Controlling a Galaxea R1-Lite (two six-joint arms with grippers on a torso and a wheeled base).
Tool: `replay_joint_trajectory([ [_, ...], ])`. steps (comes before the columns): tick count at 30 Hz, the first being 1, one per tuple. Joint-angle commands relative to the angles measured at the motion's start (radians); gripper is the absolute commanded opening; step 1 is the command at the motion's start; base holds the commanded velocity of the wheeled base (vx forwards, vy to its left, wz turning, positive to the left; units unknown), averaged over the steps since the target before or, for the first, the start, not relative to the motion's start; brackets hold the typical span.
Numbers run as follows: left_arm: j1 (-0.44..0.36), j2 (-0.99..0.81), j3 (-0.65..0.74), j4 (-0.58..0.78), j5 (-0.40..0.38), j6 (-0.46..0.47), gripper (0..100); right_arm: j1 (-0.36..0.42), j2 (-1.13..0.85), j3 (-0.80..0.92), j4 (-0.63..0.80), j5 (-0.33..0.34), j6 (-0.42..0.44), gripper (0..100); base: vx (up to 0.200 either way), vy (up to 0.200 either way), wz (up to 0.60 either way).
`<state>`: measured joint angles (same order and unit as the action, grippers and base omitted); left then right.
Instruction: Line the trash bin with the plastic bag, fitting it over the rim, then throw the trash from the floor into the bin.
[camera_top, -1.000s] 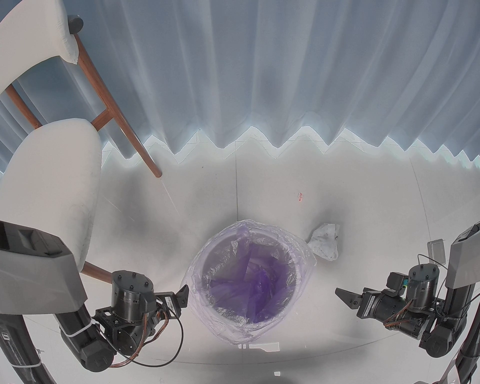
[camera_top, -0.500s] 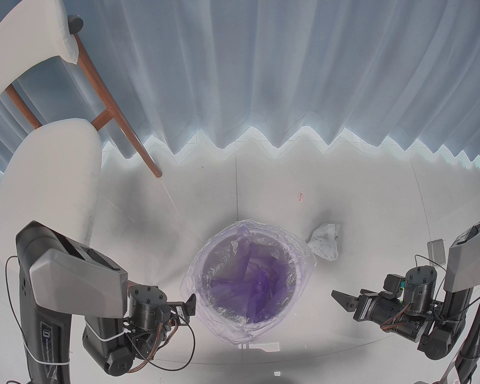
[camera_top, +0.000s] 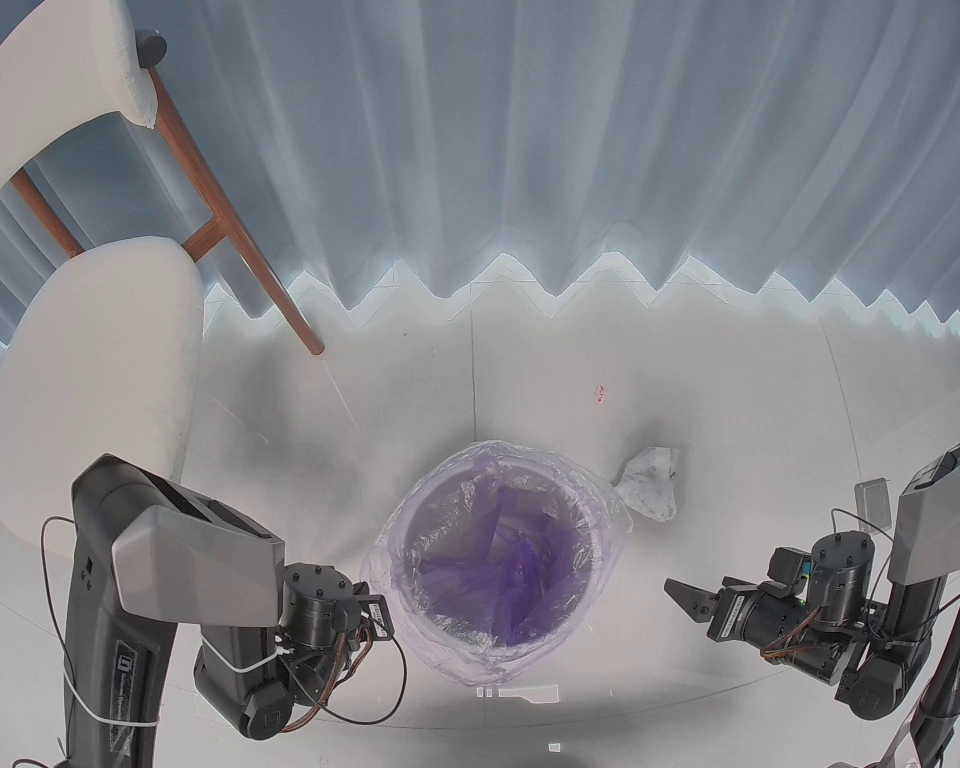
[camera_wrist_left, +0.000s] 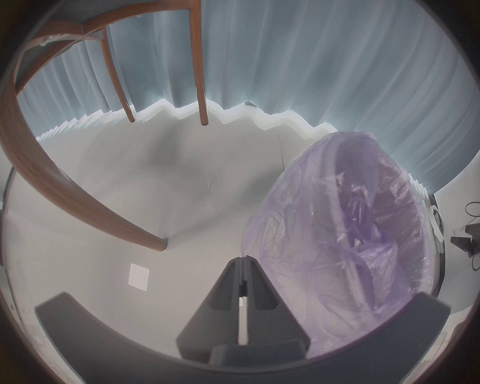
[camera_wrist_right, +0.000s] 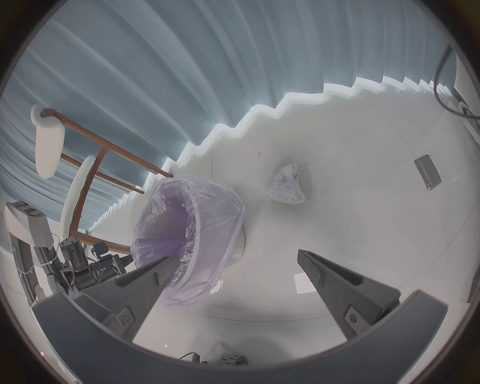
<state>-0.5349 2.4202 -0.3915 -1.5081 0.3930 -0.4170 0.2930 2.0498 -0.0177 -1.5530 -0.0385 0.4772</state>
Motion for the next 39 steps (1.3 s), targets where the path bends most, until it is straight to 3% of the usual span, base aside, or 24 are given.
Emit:
replay_joint_trajectory([
  [1, 0.013, 0.069, -0.063, 0.002, -0.005, -0.002, 0, 0.009, 0.0, 0.016, -0.012, -0.008, 0.001, 100, 0.0, 0.0, 0.0],
  [9, 0.018, 0.091, -0.171, 0.114, -0.005, -0.009, 0, 0.014, 0.0, 0.016, -0.012, -0.029, 0.024, 100, 0.0, 0.0, 0.0],
  [17, 0.018, 0.184, -0.254, 0.118, 0.004, -0.003, 0, 0.014, -0.002, 0.016, -0.012, -0.029, 0.024, 100, 0.0, 0.0, 0.0],
  [27, 0.027, 0.181, -0.26, 0.144, 0.001, -0.006, 0, 0.014, 0.001, 0.016, -0.01, -0.034, 0.027, 100, 0.0, 0.0, 0.0],
  [34, 0.027, 0.135, -0.319, 0.364, 0.003, -0.011, 0, 0.014, 0.003, 0.016, -0.01, -0.037, 0.027, 100, 0.0, 0.0, 0.0],
  [39, 0.027, 0.138, -0.311, 0.333, 0.003, -0.016, 0, 0.014, 0.004, 0.016, -0.009, -0.037, 0.031, 100, 0.0, 0.0, 0.0],
])
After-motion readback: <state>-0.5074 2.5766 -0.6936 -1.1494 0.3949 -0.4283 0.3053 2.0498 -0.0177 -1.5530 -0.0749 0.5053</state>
